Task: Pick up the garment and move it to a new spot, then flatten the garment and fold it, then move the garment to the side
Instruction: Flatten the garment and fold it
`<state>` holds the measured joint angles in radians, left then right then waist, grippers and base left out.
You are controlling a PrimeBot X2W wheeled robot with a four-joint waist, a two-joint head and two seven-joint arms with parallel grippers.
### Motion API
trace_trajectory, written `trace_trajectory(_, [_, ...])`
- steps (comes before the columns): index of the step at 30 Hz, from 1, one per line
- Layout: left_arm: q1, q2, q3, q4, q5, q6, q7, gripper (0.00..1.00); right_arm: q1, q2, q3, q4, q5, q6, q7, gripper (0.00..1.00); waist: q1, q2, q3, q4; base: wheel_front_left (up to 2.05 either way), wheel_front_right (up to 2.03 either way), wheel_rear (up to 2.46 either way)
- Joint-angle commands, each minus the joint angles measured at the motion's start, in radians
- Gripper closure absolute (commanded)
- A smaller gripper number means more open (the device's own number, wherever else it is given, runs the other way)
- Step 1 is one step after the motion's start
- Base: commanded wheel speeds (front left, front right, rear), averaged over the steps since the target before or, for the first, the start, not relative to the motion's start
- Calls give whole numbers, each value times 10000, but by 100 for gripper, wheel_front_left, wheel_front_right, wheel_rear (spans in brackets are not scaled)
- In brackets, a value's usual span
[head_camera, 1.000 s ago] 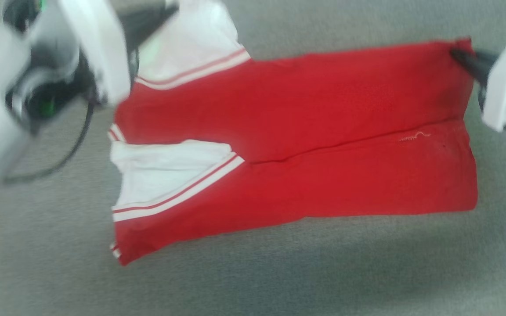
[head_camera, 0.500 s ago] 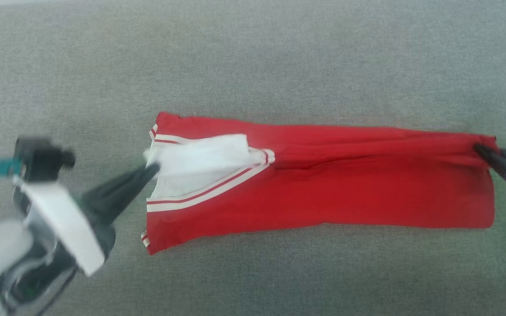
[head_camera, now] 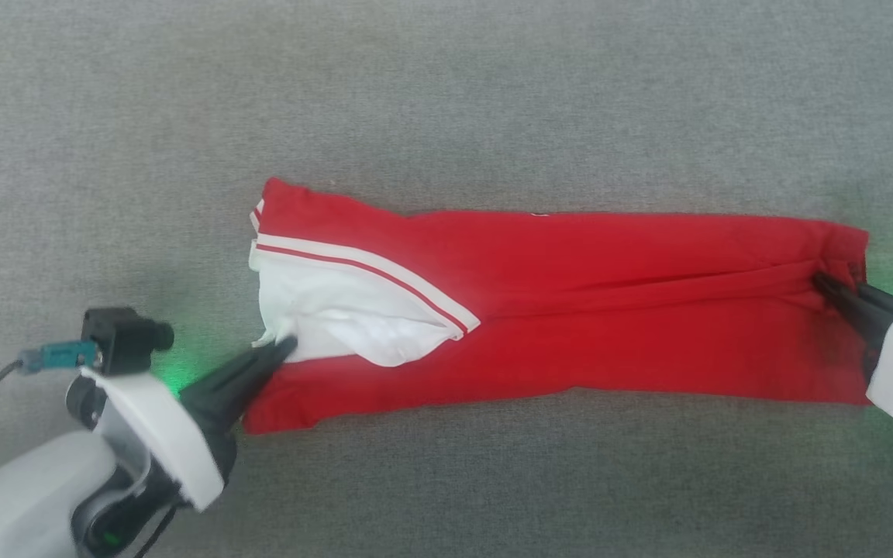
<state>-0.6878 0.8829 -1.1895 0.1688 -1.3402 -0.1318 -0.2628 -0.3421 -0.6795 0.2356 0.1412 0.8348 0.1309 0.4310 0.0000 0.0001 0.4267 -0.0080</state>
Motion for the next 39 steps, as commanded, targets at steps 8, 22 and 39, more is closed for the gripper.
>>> trace_trajectory(8, [482,-986,1000,997,490,37,7,0,122,326,-509,187,402,-9,-320,0,0,-1,-195,-2,0,0,0])
trace_trajectory(22, [3193,-3589,5963,1325,3422,11,-29,0,1142,720,-2052,1403,1284,1,1767,0,0,-1,-781,1395,0,0,0])
trace_trajectory(39, [4761,-6638,10973,734,9784,17,-32,0,1173,1998,-2071,1722,131,62,4323,38,0,-1,-1127,2186,0,0,0])
